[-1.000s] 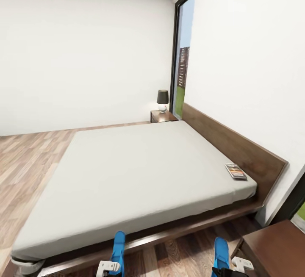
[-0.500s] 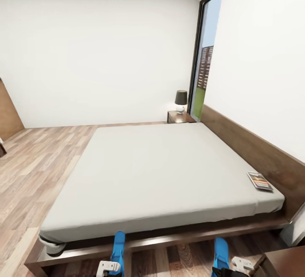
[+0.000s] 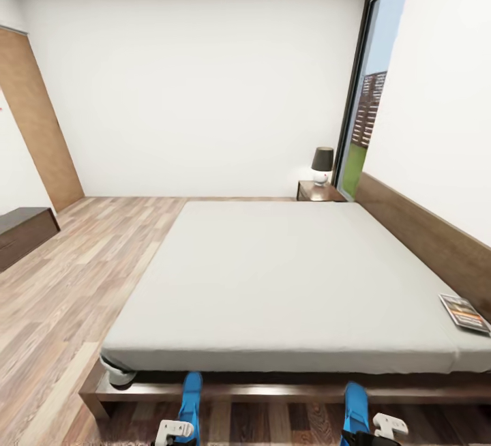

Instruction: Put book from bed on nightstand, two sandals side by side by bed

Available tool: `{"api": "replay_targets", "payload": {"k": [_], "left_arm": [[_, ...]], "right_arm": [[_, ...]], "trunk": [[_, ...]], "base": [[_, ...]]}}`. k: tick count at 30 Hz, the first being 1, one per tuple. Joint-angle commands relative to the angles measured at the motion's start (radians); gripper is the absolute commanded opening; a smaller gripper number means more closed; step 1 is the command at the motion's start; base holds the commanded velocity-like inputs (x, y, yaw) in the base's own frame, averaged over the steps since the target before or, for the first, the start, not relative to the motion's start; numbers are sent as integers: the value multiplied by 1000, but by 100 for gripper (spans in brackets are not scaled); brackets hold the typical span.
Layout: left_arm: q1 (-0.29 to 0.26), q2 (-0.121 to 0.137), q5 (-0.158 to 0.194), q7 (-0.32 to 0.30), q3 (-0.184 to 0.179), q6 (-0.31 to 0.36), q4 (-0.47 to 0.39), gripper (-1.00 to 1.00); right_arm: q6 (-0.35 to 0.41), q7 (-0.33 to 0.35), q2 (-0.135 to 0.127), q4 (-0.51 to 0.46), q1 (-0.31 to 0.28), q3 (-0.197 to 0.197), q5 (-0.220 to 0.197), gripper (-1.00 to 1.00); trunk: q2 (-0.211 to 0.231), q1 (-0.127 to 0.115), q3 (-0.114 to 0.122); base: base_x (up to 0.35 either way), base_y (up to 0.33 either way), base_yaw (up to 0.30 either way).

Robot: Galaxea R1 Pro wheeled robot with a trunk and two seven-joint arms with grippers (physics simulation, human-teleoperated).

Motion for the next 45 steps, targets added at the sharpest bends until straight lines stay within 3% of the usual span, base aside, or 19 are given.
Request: {"api": "replay_targets", "payload": {"k": [1, 10, 39, 43, 45], "left_arm": [[-1, 1, 10, -3, -5, -2, 2, -100], [-1, 1, 10, -3, -5, -2, 2, -100], [-1, 1, 10, -3, -5, -2, 2, -100], [14, -22, 28, -26, -8, -26, 24, -100], [14, -20, 40, -31, -7, -26, 14, -100]], "right_arm": [[-1, 3, -1, 0, -1, 8, -10, -100], [-1, 4, -1, 0, -1, 8, -10, -100], [-1, 12, -2, 2, -1, 7, -10, -100], [2, 35, -3, 25, -1, 6, -1, -100], [2, 46, -3, 37, -1, 6, -1, -100]], "trunk": [[-1, 0, -1], [-1, 0, -1], [-1, 0, -1], [-1, 0, -1], [-1, 0, -1]], "base": [[0, 0, 290], [0, 0, 230], [0, 0, 4], [0, 0, 0], [0, 0, 0]]}}
